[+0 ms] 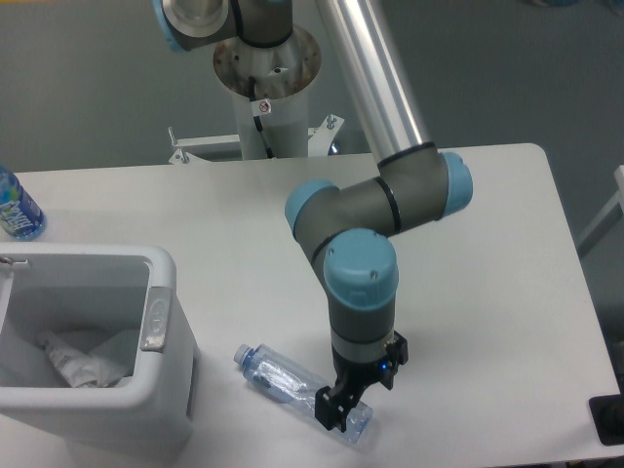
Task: Place the trash in the trash can
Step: 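Close the gripper around the middle of the water bottle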
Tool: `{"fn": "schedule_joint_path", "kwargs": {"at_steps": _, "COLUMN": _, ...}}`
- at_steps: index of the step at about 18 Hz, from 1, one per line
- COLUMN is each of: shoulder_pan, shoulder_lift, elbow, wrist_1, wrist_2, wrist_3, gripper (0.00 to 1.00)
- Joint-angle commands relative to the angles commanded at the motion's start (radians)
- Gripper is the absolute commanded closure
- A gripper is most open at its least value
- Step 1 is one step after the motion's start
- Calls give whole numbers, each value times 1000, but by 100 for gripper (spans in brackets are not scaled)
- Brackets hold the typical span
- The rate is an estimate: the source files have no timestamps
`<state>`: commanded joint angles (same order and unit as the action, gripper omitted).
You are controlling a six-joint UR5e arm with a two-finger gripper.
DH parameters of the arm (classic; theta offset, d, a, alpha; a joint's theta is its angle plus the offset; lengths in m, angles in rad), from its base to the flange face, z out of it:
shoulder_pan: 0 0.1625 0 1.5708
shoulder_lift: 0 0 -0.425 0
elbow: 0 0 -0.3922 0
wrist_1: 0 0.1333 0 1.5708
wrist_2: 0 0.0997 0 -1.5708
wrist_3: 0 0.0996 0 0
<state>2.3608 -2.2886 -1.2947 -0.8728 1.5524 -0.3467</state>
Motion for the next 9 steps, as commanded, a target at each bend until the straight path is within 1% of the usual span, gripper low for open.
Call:
{"fn": "schedule_joint_path", "kwargs": {"at_steps": 5, "shoulder_pan": -3, "shoulder_lift": -26, "elbow": 8, "wrist_1": 2, "wrist_2": 2, "wrist_3": -5, "gripper": 0}}
{"fn": "schedule_joint_path", "kwargs": {"at_steps": 9, "shoulder_pan": -21, "shoulder_lift": -58, "elbow": 6, "wrist_1": 3, "wrist_2": 64, "wrist_3": -6, "gripper": 0}}
